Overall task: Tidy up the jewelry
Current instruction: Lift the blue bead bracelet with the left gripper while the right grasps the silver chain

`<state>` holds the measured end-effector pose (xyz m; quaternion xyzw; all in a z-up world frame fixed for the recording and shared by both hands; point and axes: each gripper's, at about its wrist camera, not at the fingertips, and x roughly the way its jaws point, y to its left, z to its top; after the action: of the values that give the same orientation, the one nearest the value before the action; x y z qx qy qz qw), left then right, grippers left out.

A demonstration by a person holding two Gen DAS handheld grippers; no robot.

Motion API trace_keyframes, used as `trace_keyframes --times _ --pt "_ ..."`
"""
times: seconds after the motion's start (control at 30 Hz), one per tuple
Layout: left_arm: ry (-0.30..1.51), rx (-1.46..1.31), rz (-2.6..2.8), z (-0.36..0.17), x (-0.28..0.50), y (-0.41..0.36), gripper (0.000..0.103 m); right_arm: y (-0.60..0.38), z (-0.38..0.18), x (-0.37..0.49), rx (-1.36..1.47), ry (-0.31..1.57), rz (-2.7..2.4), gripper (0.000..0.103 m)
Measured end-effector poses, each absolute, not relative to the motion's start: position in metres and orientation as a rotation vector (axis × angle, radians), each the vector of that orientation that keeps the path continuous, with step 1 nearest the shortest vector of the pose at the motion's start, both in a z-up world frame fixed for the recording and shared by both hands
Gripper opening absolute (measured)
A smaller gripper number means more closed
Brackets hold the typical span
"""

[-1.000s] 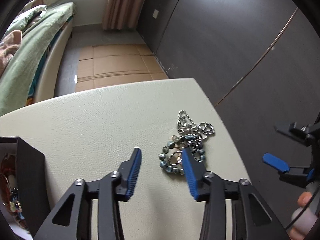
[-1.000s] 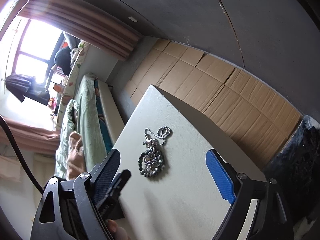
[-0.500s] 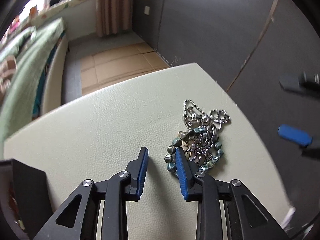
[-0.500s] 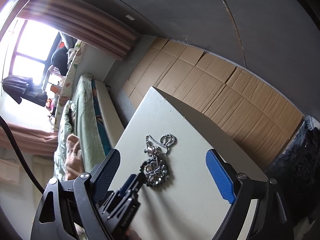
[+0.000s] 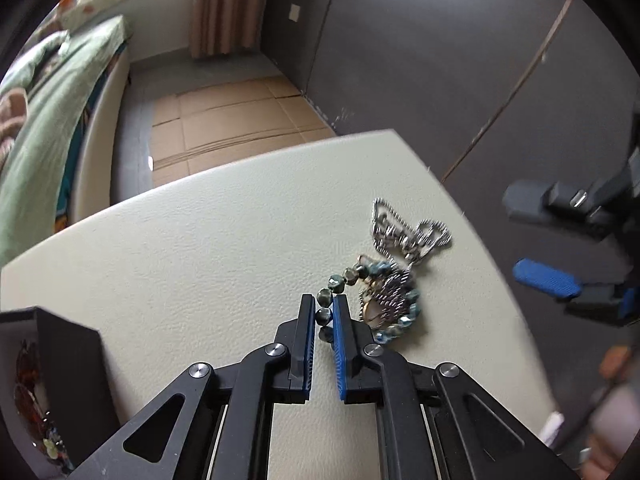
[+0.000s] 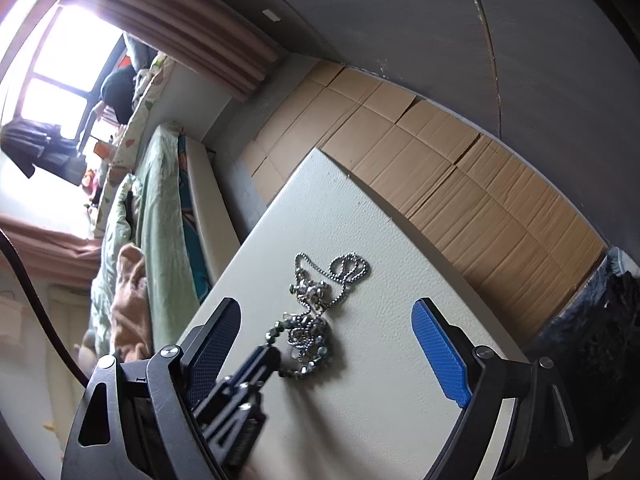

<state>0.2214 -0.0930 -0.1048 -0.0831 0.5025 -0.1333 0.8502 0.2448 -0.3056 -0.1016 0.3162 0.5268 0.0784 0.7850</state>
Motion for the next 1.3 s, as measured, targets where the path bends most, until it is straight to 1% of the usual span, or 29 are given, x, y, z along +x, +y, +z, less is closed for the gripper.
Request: trace_keyframes --times 0.3,0.37,0.4,0.47,0.67,0.73,0.83,1.0,1.03,1.07,1.2,1.23,1.27,1.3 --pt "0.950 -0.309 -0.358 -0.057 0.202 -0.072 0.009 -0.289 -0.100 0.241 0.609 1.143 0.181 0.086" --pt "0.928 -0.323 -0.367 -0.048 0.197 -0.069 0.008 -0.283 -0.102 0.240 0.590 1.154 0.189 0.081" --pt "0.917 -0.327 -0.368 -0.044 0.194 -0.067 0.008 -0.281 -0.104 0.240 0.585 1.156 0.185 0.080" --pt "0.898 -0.336 -0.369 -0.037 0.189 -0.062 0.008 -0.275 -0.107 0.240 0.558 1.163 0.180 0.073" --pt "0.864 -0.362 -0.342 -0.027 0.182 -0.041 0.008 -0.260 -0.111 0.249 0.450 1.154 0.172 0.065" --pt "0.862 -0.374 -0.329 -0.028 0.182 -0.034 0.008 -0.256 -0.113 0.253 0.409 1.152 0.166 0.065" --pt "0.858 -0.390 -0.318 -0.027 0.183 -0.025 0.008 -0.247 -0.116 0.259 0.347 1.152 0.160 0.061" --pt "0.851 -0.405 -0.308 -0.026 0.186 -0.014 0.008 -0.231 -0.116 0.265 0.236 1.127 0.155 0.060" --pt "0.852 -0.406 -0.306 -0.026 0.186 -0.012 0.008 -0.226 -0.117 0.267 0.203 1.126 0.155 0.059" --pt "0.852 -0.407 -0.304 -0.027 0.186 -0.011 0.008 -0.222 -0.119 0.267 0.176 1.131 0.153 0.053" --pt "0.849 -0.412 -0.292 -0.026 0.188 -0.004 0.008 -0.204 -0.119 0.265 0.010 1.126 0.109 0.046" --pt "0.846 -0.414 -0.287 -0.026 0.187 -0.003 0.008 -0.201 -0.118 0.264 -0.021 1.124 0.097 0.039" --pt "0.844 -0.416 -0.282 -0.025 0.187 -0.002 0.008 -0.200 -0.117 0.262 -0.061 1.122 0.077 0.029" --pt "0.842 -0.417 -0.277 -0.025 0.187 0.000 0.008 -0.200 -0.116 0.261 -0.070 1.124 0.074 0.024"
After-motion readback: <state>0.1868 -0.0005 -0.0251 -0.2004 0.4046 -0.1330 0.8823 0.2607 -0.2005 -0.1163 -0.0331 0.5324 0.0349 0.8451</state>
